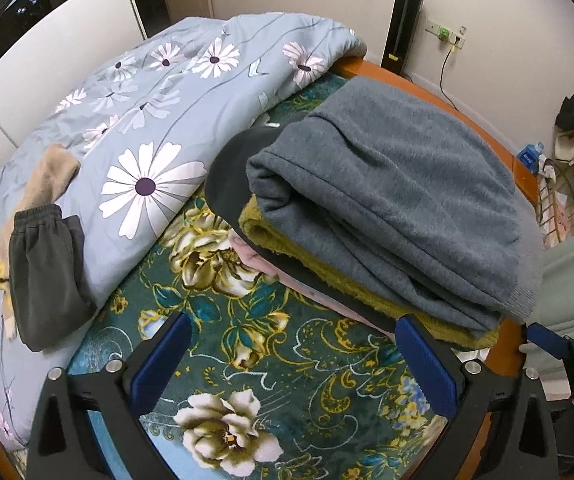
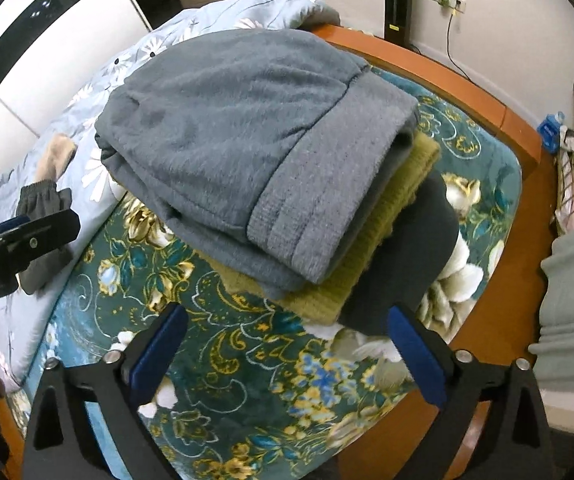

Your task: Fold clothes

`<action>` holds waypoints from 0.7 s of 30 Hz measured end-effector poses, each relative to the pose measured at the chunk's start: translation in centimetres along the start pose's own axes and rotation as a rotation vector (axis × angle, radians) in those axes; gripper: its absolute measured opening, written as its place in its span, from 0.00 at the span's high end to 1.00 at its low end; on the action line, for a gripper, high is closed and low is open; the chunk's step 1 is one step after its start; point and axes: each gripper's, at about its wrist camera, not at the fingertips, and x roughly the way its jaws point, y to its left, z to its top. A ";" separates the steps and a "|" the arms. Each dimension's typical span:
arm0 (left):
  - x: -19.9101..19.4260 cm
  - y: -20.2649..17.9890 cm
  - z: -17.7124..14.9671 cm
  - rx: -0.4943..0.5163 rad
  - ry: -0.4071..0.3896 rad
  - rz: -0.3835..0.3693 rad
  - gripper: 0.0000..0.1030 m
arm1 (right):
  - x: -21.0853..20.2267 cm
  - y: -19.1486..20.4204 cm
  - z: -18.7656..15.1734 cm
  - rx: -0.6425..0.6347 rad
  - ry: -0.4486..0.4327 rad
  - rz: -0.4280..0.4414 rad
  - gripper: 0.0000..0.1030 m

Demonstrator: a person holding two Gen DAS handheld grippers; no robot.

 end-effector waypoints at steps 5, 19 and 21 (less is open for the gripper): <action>0.9 -0.7 0.1 0.009 0.023 0.014 0.00 | 0.4 -0.3 0.1 -0.020 -0.007 0.000 0.00; 1.9 -1.5 -0.1 0.036 0.067 0.042 0.00 | 1.5 -1.2 -0.1 -0.006 0.026 0.009 0.00; 1.7 -1.7 -0.1 0.042 0.067 0.037 0.00 | 1.5 -1.2 -0.1 -0.006 0.030 0.009 0.00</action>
